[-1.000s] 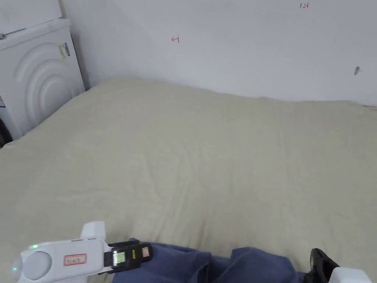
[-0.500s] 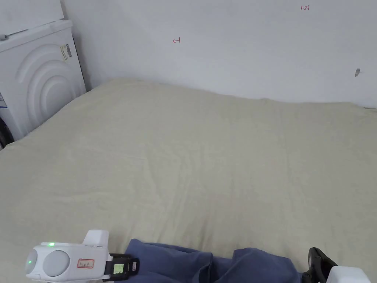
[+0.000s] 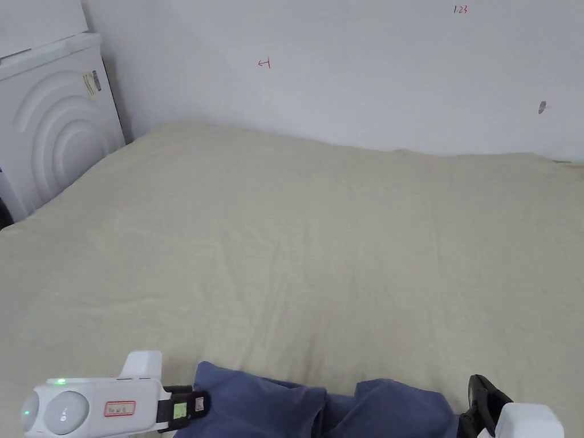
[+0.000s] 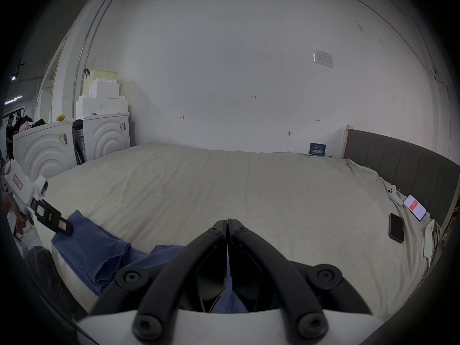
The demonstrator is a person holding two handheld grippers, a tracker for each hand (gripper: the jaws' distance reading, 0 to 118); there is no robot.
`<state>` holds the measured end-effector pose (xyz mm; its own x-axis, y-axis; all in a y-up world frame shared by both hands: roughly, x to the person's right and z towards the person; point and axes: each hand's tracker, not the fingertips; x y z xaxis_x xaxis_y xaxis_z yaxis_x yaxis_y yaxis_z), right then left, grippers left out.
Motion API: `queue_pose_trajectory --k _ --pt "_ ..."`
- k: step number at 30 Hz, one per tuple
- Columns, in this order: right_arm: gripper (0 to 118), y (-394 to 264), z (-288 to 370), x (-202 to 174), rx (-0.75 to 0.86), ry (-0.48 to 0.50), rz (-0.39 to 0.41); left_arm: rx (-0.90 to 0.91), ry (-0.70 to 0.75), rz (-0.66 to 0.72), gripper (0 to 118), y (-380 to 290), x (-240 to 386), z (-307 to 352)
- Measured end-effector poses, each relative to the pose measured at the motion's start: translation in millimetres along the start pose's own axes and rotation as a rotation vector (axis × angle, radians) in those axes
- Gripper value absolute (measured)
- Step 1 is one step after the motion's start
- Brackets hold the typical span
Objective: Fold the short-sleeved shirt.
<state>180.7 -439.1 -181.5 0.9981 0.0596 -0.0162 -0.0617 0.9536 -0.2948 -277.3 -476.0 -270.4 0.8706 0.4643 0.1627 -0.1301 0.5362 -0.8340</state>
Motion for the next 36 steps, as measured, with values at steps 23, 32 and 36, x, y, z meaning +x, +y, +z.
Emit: queue_pose_trajectory --k 23,32,36 --pt "0 5 -4 16 0.021 -0.022 -0.006 0.056 0.154 -0.065 0 43 26 110" --pt "0 1 -2 16 0.017 -0.019 -0.001 0.005 -0.017 -0.123 0 47 114 83" --pt "0 -2 0 19 0.012 -0.026 -0.003 -0.052 -0.072 -0.151 0 42 155 56"
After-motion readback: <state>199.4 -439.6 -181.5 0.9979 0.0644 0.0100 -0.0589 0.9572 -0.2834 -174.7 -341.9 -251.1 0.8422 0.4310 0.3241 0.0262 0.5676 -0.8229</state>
